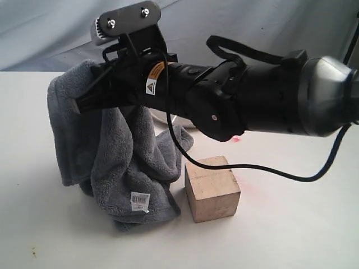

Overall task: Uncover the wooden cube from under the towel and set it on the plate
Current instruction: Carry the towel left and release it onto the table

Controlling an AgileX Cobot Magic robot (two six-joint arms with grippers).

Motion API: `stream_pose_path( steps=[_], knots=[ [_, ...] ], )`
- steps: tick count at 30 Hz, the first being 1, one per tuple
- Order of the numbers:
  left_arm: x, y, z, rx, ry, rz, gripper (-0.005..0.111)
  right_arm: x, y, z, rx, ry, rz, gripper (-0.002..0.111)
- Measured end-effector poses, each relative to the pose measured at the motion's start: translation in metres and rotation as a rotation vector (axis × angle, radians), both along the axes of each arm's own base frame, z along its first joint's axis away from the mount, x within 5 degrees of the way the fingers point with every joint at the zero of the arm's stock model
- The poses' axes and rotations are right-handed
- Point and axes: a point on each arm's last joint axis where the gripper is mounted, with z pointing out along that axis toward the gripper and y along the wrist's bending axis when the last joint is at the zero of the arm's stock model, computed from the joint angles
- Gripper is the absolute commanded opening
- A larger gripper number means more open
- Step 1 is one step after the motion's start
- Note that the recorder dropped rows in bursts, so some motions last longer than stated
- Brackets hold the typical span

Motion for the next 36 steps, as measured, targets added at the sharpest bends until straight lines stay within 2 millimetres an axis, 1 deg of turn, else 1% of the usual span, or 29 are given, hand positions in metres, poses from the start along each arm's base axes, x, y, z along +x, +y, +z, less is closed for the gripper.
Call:
stream_pose_path(
  steps=[3,6,10,15,18,21,22,24,27,29,31,33,36],
  knots=[
    [0.0,0.0,0.0,0.0,0.0,0.0,0.001,0.002,-0.004,-0.01,-0.049,0.039,-0.009,0.0],
    [0.0,0.0,0.0,0.0,0.0,0.0,0.001,0.005,-0.014,-0.021,-0.097,0.072,-0.028,0.0],
    [0.0,0.0,0.0,0.0,0.0,0.0,0.001,0.005,-0.031,-0.044,-0.194,0.149,-0.052,0.0],
    [0.0,0.0,0.0,0.0,0.0,0.0,0.001,-0.002,-0.047,-0.071,-0.289,0.245,-0.068,0.0],
    [0.0,0.0,0.0,0.0,0.0,0.0,0.001,-0.008,-0.052,-0.08,-0.32,0.274,-0.067,0.0],
    [0.0,0.0,0.0,0.0,0.0,0.0,0.001,-0.009,-0.054,-0.083,-0.331,0.285,-0.067,0.001],
    [0.0,0.0,0.0,0.0,0.0,0.0,0.001,-0.009,-0.054,-0.083,-0.331,0.285,-0.067,0.003],
    [0.0,0.0,0.0,0.0,0.0,0.0,0.001,-0.009,-0.054,-0.083,-0.332,0.284,-0.066,0.013],
    [0.0,0.0,0.0,0.0,0.0,0.0,0.001,-0.009,-0.054,-0.083,-0.333,0.285,-0.066,0.035],
    [0.0,0.0,0.0,0.0,0.0,0.0,0.001,-0.009,-0.054,-0.083,-0.334,0.286,-0.066,0.052],
    [0.0,0.0,0.0,0.0,0.0,0.0,0.001,-0.01,-0.054,-0.081,-0.326,0.289,-0.071,0.065],
    [0.0,0.0,0.0,0.0,0.0,0.0,0.001,-0.01,-0.055,-0.076,-0.312,0.284,-0.074,0.071],
    [0.0,0.0,0.0,0.0,0.0,0.0,0.001,-0.012,-0.056,-0.064,-0.284,0.268,-0.079,0.075]
  ],
)
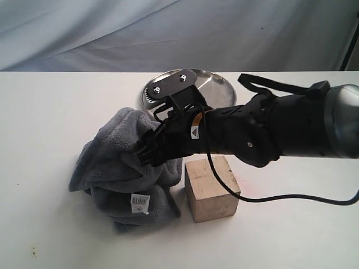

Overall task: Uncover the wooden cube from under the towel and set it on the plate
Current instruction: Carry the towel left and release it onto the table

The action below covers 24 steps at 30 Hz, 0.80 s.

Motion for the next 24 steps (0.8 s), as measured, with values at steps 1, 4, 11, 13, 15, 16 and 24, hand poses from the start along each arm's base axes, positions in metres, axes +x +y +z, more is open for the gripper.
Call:
stream_pose_path(
  steps=[1,4,11,13,15,16,24],
  knots=[
    [0.0,0.0,0.0,0.0,0.0,0.0,0.001,-0.001,-0.001,0.005,0.009,-0.007,-0.001,0.075],
    [0.0,0.0,0.0,0.0,0.0,0.0,0.001,-0.004,-0.004,0.02,0.037,-0.03,-0.006,0.075],
    [0.0,0.0,0.0,0.0,0.0,0.0,0.001,-0.017,-0.016,0.066,0.097,-0.095,-0.007,0.075],
    [0.0,0.0,0.0,0.0,0.0,0.0,0.001,-0.022,-0.02,0.077,0.104,-0.103,-0.008,0.075],
    [0.0,0.0,0.0,0.0,0.0,0.0,0.001,-0.027,-0.026,0.085,0.098,-0.096,-0.01,0.075],
    [0.0,0.0,0.0,0.0,0.0,0.0,0.001,-0.029,-0.028,0.088,0.092,-0.084,-0.012,0.075],
    [0.0,0.0,0.0,0.0,0.0,0.0,0.001,-0.038,-0.049,0.079,0.031,0.186,-0.173,0.075]
  ],
)
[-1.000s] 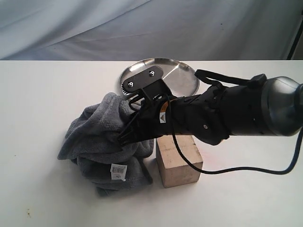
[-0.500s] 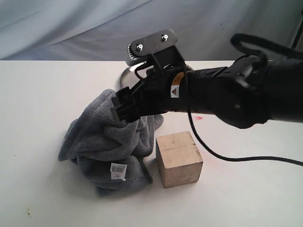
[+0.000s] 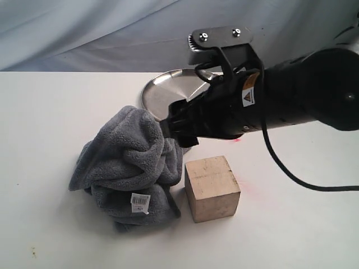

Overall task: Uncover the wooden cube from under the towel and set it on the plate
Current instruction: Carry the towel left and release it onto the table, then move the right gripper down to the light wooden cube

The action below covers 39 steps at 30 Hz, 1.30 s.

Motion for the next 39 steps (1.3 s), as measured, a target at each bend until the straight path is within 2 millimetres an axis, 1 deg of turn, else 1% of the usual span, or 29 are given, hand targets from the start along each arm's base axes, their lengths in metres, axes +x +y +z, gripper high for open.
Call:
stream_pose_path(
  steps=[6,12,14,18,23,27,33,39],
  knots=[
    [0.0,0.0,0.0,0.0,0.0,0.0,0.001,-0.005,-0.01,-0.009,-0.08,0.128,-0.085,0.075],
    [0.0,0.0,0.0,0.0,0.0,0.0,0.001,-0.004,-0.019,-0.011,-0.152,0.144,-0.162,0.075],
    [0.0,0.0,0.0,0.0,0.0,0.0,0.001,-0.003,-0.022,-0.013,-0.164,0.139,-0.195,0.078],
    [0.0,0.0,0.0,0.0,0.0,0.0,0.001,-0.004,-0.028,-0.023,-0.188,0.125,-0.243,0.089],
    [0.0,0.0,0.0,0.0,0.0,0.0,0.001,-0.005,-0.028,-0.034,-0.151,0.084,-0.225,0.099],
    [0.0,0.0,0.0,0.0,0.0,0.0,0.001,-0.005,-0.027,-0.041,-0.105,0.042,-0.195,0.104],
    [0.0,0.0,0.0,0.0,0.0,0.0,0.001,-0.007,-0.027,-0.05,-0.085,0.026,-0.182,0.105],
    [0.0,0.0,0.0,0.0,0.0,0.0,0.001,-0.002,-0.023,-0.072,-0.135,0.066,-0.178,0.105]
  ],
)
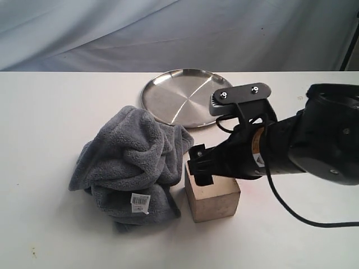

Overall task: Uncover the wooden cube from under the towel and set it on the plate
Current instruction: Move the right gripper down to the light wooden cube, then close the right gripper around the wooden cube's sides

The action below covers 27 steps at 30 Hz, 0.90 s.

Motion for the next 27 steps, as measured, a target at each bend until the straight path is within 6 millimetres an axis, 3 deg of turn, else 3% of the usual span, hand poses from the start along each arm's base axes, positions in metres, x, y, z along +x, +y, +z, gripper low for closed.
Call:
stream_pose_path(
  steps=[4,11,27],
  knots=[
    [0.0,0.0,0.0,0.0,0.0,0.0,0.001,0.0,0.005,-0.011,-0.01,0.03,0.0,0.105],
    [0.0,0.0,0.0,0.0,0.0,0.0,0.001,-0.008,0.021,-0.015,0.04,0.033,0.03,0.105],
    [0.0,0.0,0.0,0.0,0.0,0.0,0.001,-0.008,0.016,-0.016,0.047,0.066,-0.086,0.105]
  ],
)
